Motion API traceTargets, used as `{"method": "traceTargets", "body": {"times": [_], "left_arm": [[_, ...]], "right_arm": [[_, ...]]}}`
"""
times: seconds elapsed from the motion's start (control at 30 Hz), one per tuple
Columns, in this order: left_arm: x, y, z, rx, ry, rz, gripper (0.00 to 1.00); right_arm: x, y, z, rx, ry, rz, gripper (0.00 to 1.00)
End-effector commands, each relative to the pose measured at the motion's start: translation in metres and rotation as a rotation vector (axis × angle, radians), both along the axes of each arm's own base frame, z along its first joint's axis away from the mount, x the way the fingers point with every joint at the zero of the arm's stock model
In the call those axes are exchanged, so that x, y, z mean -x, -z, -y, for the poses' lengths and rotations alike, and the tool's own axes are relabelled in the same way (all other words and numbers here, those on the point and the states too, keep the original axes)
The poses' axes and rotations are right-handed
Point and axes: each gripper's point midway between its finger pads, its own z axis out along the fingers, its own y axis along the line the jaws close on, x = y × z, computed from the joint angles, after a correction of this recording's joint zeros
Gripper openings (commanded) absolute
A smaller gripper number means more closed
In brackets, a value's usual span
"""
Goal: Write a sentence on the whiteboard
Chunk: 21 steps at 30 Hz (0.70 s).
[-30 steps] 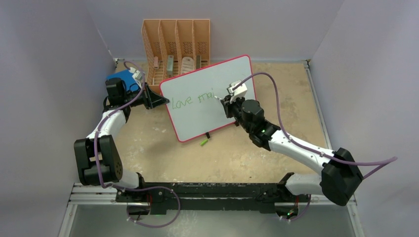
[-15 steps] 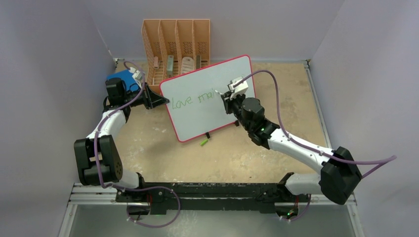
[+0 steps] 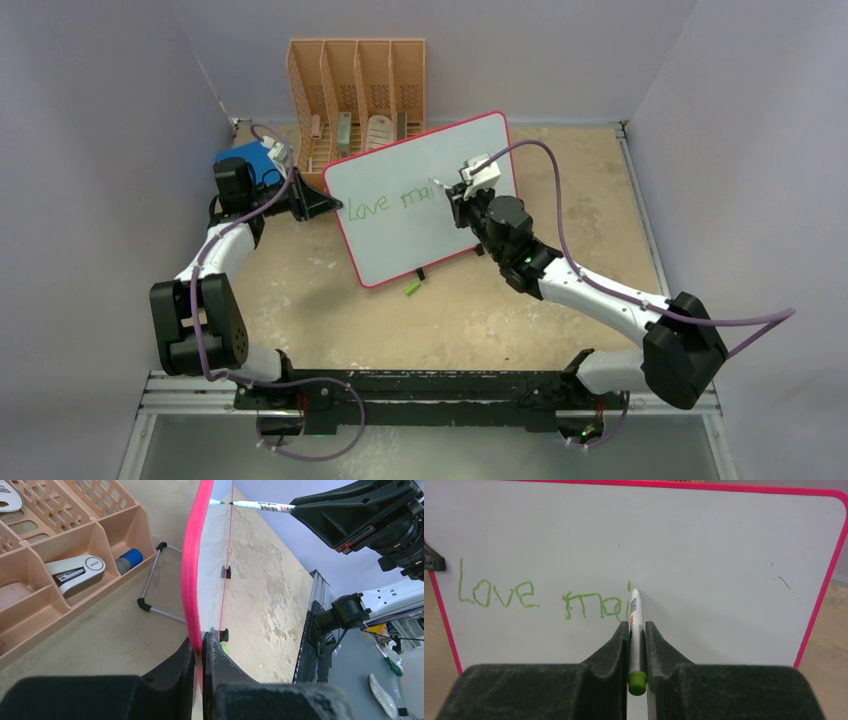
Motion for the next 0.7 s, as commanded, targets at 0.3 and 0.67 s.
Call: {"method": "traceTargets", "body": {"times": [0.3, 0.67], "left_arm": [[-0.003, -0.022, 0.001, -0.04, 0.012, 0.141, 0.0], [-0.003, -0.022, 0.001, -0.041, 0.011, 0.141, 0.0]], "right_arm": [[-0.008, -0.026, -0.004, -0.037, 0.003, 0.058, 0.0], [0.0, -0.011, -0.006, -0.016, -0.032, 0.016, 0.0]]}}
